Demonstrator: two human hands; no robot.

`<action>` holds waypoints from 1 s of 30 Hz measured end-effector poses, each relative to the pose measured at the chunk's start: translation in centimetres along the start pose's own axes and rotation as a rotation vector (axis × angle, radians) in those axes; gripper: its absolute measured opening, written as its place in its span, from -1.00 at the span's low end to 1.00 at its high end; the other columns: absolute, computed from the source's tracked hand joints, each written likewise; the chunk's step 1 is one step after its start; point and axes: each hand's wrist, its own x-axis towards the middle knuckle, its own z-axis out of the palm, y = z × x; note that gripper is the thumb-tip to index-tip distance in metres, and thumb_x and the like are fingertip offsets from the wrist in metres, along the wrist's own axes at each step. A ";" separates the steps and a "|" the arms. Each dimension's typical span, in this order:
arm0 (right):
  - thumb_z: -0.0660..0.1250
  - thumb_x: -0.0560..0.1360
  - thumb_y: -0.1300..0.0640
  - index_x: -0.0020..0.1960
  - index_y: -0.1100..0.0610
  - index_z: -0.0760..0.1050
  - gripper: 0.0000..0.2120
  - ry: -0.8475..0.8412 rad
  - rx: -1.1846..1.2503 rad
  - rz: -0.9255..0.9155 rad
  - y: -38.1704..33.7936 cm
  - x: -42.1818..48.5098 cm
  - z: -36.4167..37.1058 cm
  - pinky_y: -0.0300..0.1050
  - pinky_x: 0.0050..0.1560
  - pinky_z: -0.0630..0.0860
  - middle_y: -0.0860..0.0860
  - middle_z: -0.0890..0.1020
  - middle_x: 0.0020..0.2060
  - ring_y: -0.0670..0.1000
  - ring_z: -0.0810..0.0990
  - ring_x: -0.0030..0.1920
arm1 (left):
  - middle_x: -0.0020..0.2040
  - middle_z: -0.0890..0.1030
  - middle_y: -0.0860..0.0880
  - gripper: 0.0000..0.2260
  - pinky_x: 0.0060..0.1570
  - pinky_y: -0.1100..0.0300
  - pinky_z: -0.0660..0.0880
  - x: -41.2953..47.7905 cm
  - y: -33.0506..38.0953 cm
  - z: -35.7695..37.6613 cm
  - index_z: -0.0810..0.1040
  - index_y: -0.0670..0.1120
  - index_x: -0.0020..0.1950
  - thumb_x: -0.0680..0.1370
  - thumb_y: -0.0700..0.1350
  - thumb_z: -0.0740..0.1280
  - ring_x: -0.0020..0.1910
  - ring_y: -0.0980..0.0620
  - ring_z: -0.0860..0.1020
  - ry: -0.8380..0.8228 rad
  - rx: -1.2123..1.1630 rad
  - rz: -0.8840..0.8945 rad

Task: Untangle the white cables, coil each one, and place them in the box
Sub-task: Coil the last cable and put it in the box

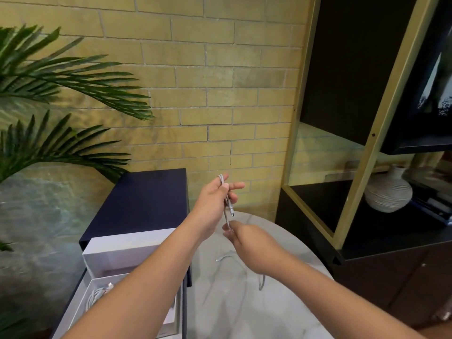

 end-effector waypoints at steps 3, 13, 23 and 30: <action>0.09 0.64 0.01 0.19 0.16 0.46 -0.70 -0.069 -0.100 -0.031 -0.6 -0.3 -2.2 0.05 0.06 0.49 0.12 0.62 0.08 0.14 0.55 0.09 | 0.03 0.62 0.07 -0.62 -0.23 0.49 0.46 -0.1 -0.6 -0.5 0.18 -0.12 0.52 0.69 -0.22 0.01 -0.20 0.19 0.59 -0.046 0.312 0.046; 0.21 0.58 -0.04 -0.09 0.00 0.37 -0.86 0.105 -0.294 -0.088 0.4 -0.7 -8.7 0.05 -0.17 0.49 0.02 0.59 -0.23 0.11 0.52 -0.17 | -0.14 0.57 0.04 -0.72 -0.02 0.13 0.44 -1.4 -1.2 -2.4 0.47 -0.06 0.22 0.68 0.00 0.05 -0.22 0.13 0.46 -0.260 0.828 0.058; 0.18 0.61 0.06 -0.16 -0.01 0.50 -0.80 0.165 -0.116 -0.201 1.9 1.0 -9.0 -0.03 -0.18 0.46 -0.24 0.46 -0.37 -0.05 0.49 -0.23 | 0.08 0.56 -0.29 -0.74 -0.15 0.26 0.54 -2.9 -0.5 -2.0 0.56 0.00 0.04 0.67 0.01 0.09 -0.21 0.07 0.42 -0.350 0.675 0.025; 0.17 0.62 0.13 -0.16 0.02 0.48 -0.79 0.180 0.312 -0.112 2.7 1.6 -7.1 -0.16 -0.24 0.35 -0.08 0.49 -0.36 -0.08 0.41 -0.31 | -0.50 0.35 0.06 -0.54 -0.15 0.15 0.44 -3.5 1.0 -1.9 0.49 -0.18 -0.36 0.68 -0.12 0.04 -0.28 -0.03 0.37 -0.250 0.190 -0.012</action>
